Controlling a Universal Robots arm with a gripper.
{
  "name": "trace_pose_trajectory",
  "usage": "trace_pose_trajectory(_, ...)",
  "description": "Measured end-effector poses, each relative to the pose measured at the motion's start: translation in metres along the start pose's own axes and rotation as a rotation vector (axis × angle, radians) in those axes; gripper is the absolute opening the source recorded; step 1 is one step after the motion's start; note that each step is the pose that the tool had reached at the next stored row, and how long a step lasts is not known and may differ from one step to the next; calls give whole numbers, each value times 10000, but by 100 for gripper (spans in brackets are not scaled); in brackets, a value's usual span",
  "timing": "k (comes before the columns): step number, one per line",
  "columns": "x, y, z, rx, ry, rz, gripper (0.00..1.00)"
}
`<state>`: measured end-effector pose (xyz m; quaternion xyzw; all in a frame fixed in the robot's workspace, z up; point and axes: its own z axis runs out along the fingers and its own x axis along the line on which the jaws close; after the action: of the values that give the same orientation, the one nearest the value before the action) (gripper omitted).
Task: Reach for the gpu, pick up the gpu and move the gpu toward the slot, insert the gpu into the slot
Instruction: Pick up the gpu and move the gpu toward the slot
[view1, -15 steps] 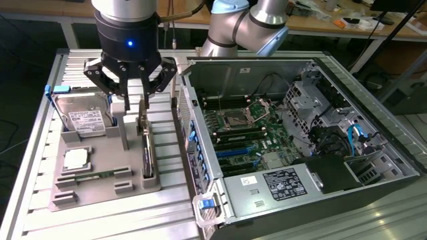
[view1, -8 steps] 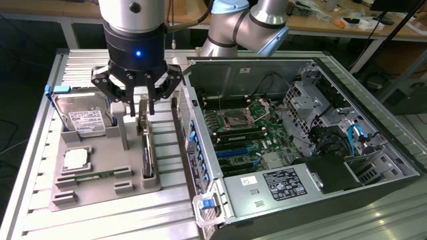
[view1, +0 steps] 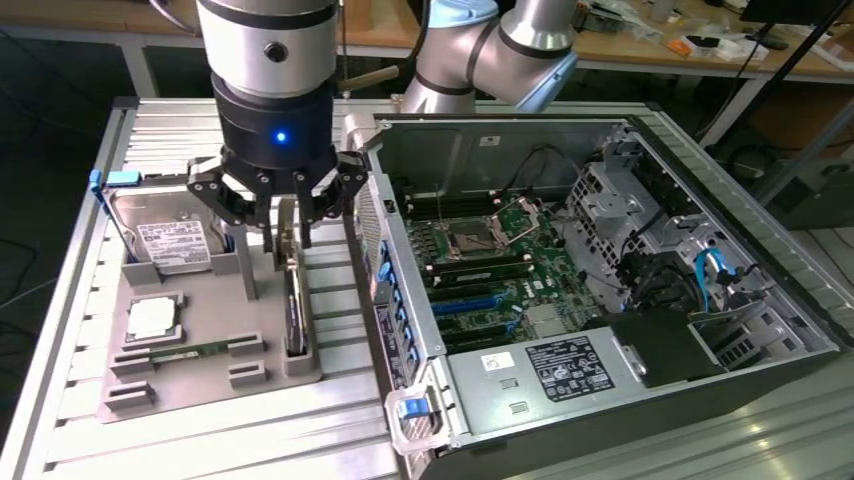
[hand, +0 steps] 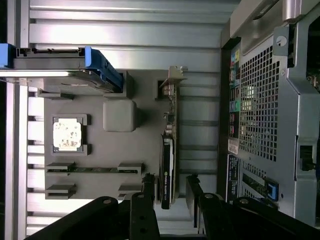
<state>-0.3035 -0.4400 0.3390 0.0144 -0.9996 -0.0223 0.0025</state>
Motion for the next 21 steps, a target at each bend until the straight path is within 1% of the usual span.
trace_pose_trajectory(5, -27, -59, 88, -3, 18, 1, 39)
trace_pose_trajectory(9, -97, -65, 144, -3, 34, 2, 39)
trace_pose_trajectory(12, -129, -68, 193, -2, 47, 2, 39)
trace_pose_trajectory(15, -132, -69, 248, -2, 65, 5, 39)
trace_pose_trajectory(17, -133, -63, 304, -3, 75, 3, 39)
trace_pose_trajectory(21, -123, -48, 376, -3, 81, 5, 39)
